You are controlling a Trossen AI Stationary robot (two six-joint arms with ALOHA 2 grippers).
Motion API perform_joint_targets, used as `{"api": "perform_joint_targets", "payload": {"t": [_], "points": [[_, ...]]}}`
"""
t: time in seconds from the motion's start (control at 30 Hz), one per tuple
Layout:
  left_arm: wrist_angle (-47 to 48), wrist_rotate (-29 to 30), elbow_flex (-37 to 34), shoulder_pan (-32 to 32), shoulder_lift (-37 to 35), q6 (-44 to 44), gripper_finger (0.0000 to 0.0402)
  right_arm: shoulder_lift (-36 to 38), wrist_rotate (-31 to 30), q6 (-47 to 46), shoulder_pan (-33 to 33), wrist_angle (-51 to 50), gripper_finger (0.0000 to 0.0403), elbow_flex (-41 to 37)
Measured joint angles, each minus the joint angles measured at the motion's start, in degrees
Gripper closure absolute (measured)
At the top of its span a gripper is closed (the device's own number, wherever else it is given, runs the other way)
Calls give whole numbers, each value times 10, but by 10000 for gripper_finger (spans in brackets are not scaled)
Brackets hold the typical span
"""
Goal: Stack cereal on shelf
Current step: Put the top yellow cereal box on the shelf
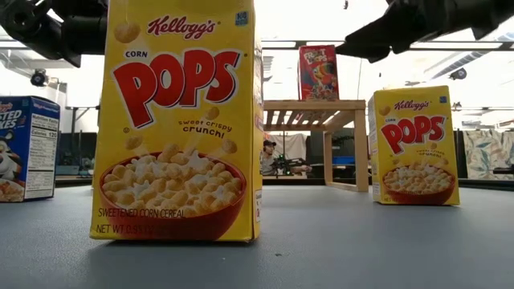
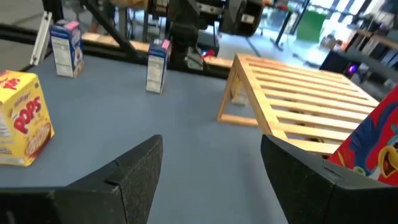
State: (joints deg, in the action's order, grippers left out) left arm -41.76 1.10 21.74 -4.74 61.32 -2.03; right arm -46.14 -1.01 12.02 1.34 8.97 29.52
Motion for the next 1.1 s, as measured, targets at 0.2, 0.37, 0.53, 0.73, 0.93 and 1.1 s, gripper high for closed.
{"api": "perform_joint_targets", "payload": {"t": [0.2,0.37,0.53,0.73,0.93,1.1], "points": [[0,0,0,0,-6,-7,192,6,0,30,0,98,135,-41],[43,0,2,1,-29,-8,192,6,0,31,0,106,142,-42],[265,34,71,0,-71,-27,192,4,20,26,0,106,148,-41],[560,83,210,1,-74,-49,192,3,71,25,0,109,147,-43],[651,95,258,1,-63,-42,192,3,77,9,0,112,140,-37],[673,95,249,3,-79,-77,192,3,101,-5,0,111,142,-37]]}}
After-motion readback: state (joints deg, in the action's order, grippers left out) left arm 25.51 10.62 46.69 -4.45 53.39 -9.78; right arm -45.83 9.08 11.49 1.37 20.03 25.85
